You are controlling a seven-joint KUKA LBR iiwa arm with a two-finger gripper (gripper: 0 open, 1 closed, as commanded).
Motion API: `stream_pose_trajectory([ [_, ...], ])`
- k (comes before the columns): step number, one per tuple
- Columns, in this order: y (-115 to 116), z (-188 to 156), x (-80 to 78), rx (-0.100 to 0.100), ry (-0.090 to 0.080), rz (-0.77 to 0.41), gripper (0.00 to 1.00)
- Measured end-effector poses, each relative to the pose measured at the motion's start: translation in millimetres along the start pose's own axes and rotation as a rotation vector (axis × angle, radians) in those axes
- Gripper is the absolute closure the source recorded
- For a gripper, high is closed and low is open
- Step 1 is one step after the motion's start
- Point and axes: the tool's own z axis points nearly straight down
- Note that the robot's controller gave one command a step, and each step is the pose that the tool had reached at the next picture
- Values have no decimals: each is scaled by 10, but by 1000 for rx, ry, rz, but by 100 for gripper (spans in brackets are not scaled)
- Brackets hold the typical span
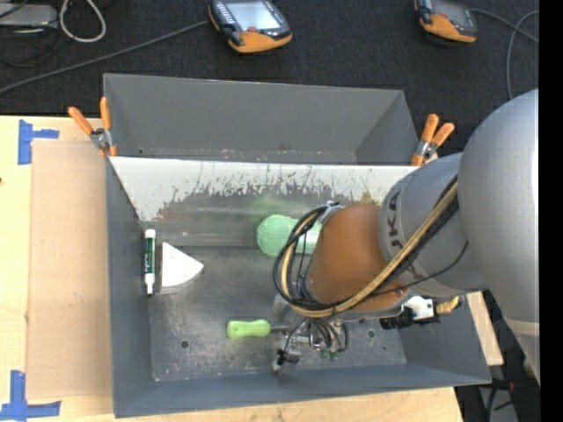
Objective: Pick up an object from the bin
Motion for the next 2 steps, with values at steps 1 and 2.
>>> stream_pose_trajectory([
  [1,-10,1,61,-1,-1,-41,0],
  [2,-68,-110,-31,0,2,-32,0],
])
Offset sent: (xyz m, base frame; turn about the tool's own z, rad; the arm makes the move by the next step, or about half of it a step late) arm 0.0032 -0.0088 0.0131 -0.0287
